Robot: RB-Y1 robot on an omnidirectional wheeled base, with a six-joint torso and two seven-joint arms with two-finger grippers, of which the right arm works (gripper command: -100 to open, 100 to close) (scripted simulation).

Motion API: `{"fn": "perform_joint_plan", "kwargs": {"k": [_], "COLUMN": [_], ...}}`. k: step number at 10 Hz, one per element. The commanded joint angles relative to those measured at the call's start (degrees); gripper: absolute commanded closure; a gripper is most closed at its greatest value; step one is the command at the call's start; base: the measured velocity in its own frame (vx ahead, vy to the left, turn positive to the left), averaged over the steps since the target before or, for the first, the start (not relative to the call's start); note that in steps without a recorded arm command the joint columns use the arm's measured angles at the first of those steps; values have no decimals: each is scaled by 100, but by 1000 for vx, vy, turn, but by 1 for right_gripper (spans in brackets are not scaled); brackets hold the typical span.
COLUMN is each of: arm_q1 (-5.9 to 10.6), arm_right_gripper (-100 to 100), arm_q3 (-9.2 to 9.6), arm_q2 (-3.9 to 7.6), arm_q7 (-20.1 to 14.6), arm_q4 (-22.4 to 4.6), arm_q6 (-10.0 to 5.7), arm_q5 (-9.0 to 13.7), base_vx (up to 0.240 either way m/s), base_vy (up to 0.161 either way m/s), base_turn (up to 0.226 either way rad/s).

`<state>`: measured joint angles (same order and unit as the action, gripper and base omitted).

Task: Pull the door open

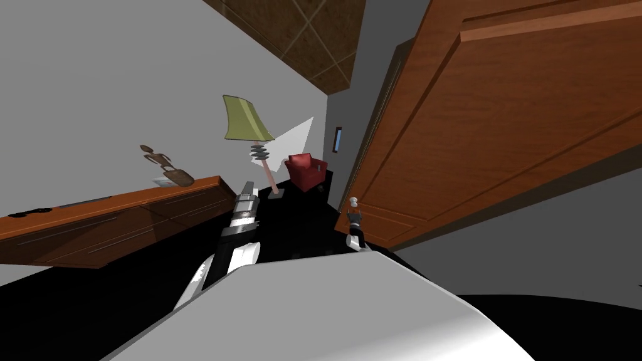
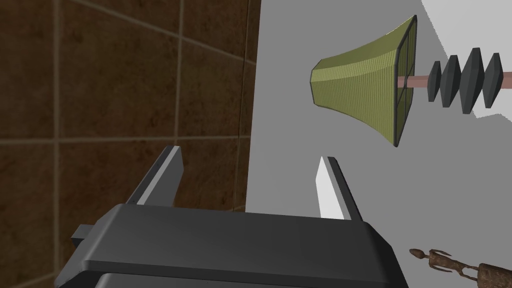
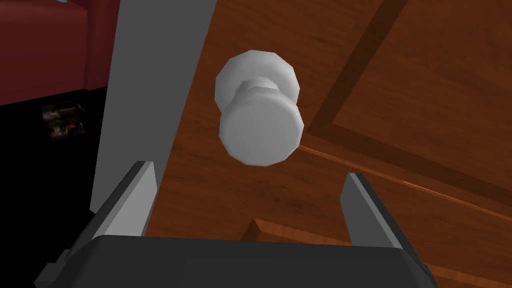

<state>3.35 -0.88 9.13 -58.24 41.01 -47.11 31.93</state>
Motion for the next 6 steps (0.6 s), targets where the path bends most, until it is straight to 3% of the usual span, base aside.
{"fn": "perform_joint_plan", "kwargs": {"k": [1,6], "arm_q1": [43,115], "arm_right_gripper": [-100,-100], "arm_q3": [-4,-16], "arm_q2": [-50,-162], "arm_q7": [-286,-1047], "arm_q4": [-33,-58], "arm_q6": [-12,-19], "arm_q5": [57,183], "base_vx": [-70,-62], "base_vy": [-10,-18], "base_turn": [57,32]}}
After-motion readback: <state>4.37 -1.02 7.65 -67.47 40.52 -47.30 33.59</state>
